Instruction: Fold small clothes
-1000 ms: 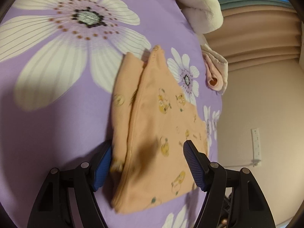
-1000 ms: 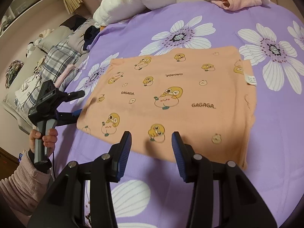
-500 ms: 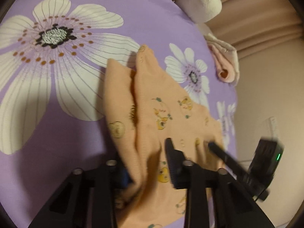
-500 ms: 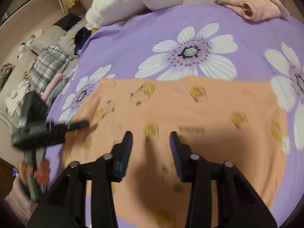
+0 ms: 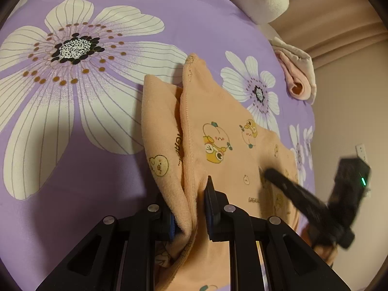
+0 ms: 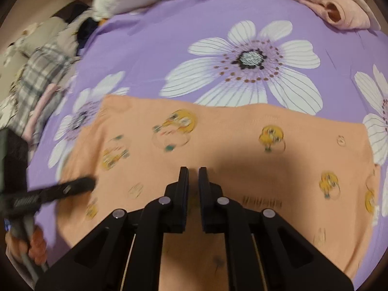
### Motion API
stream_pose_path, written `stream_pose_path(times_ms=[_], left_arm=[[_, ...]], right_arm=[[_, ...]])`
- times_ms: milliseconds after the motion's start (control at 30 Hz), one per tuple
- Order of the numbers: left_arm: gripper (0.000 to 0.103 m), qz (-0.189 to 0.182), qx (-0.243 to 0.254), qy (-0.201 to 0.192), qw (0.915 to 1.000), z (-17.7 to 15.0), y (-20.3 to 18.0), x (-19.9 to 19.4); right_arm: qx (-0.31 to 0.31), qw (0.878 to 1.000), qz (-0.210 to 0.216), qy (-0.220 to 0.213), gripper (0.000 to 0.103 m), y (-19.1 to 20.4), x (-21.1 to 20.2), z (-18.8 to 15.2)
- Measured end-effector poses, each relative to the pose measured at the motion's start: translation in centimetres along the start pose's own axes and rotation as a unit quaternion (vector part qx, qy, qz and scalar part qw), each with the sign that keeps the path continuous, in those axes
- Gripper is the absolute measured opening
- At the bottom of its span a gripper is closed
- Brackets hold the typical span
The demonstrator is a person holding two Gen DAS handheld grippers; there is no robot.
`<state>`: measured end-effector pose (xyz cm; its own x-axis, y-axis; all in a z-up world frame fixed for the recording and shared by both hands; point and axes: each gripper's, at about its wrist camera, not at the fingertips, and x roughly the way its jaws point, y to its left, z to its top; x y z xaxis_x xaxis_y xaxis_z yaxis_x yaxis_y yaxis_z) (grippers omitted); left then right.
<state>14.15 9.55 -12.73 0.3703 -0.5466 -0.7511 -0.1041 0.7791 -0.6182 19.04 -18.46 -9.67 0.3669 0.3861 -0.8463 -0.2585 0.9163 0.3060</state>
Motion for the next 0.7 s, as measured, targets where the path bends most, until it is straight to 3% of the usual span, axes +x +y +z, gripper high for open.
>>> stream_pose_path(times_ms=[267, 367, 700], left_arm=[[0.016, 0.005, 0.003, 0.003, 1.0, 0.2, -0.1, 0.0], [0.016, 0.005, -0.005, 0.004, 1.0, 0.3, -0.1, 0.1], [0.011, 0.003, 0.002, -0.019, 0.9998, 0.7, -2.8, -2.0]], right_arm=[[-0.051, 0.998, 0.033, 0.013, 0.009, 2.9, -3.2, -6.6], [-0.066, 0.997, 0.018, 0.03, 0.009, 3.4, -2.2, -8.4], [-0.006, 0.998, 0.057, -0.011, 0.011, 1.3, -4.6, -9.4]])
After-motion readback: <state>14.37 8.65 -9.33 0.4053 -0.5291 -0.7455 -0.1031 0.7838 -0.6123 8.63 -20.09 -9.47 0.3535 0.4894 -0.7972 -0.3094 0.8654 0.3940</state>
